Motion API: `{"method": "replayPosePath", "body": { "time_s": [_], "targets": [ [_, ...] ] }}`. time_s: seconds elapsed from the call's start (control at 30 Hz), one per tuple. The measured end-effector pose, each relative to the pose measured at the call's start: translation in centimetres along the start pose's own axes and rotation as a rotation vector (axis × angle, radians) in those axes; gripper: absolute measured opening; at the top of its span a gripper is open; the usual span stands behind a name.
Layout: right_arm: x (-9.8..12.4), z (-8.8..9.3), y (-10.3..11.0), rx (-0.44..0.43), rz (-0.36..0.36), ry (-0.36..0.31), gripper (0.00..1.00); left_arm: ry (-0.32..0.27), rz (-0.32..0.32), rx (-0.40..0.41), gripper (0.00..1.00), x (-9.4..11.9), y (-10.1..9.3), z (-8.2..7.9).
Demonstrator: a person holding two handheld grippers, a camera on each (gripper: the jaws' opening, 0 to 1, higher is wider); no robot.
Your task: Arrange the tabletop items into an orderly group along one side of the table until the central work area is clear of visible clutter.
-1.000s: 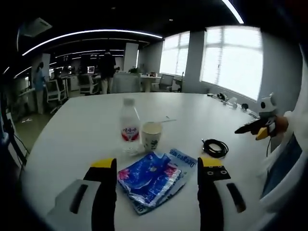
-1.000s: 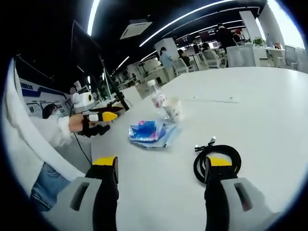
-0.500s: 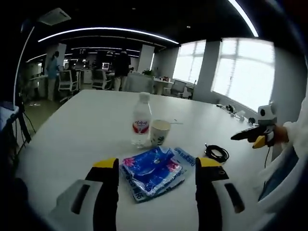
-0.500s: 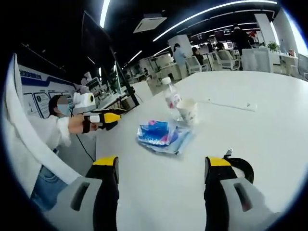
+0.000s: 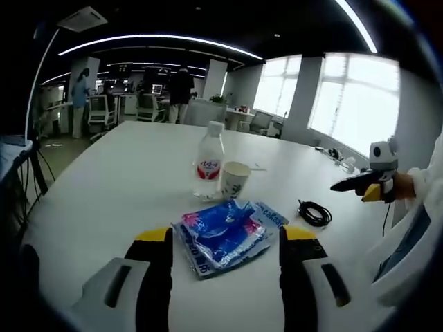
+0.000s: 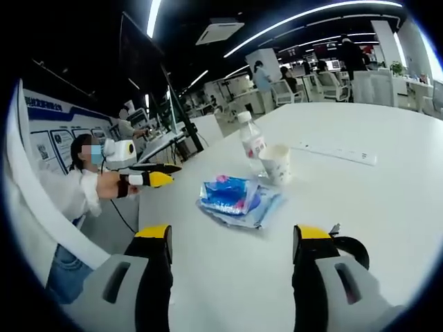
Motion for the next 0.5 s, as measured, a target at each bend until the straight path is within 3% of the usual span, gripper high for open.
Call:
{"method": "replayPosePath", "body": {
  "time_s": [0.13,0.2,0.33,0.5],
  "targets": [
    [-0.6,-0.3,0.0,-0.01,-0.002,-0.004,0.69,0.03,-0.007,-0.013,0.61,-0.3,0.2,0.8],
    [-0.9,-0.4,0.0,-0.012,-0.001,0.0,0.68,0.043,-0.043,-0.026,0.55,-0.4,0.6,1.0],
    [-1.9,-1.0,0.1,-0.018,-0.008,0.0,0.67,0.038,-0.061,0.075,0.5,-0.8,0.8,1.2],
    [-3.6,-1.7,0.2,-0.019,-0.02,0.008,0.62,0.071,-0.085,0.059,0.47,-1.4,0.9,1.9]
  ]
}}
Point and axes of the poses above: the point that each gripper's makers call its tool centre point, and the gripper's own axes: x roughly backward along the fingers, y roughly to its left, z roughly out of its underside, the point moved 1 cm from there along x, roughly backward along the fingers, and after that the axes turned 1 degree about x, right-handed, at the moved point
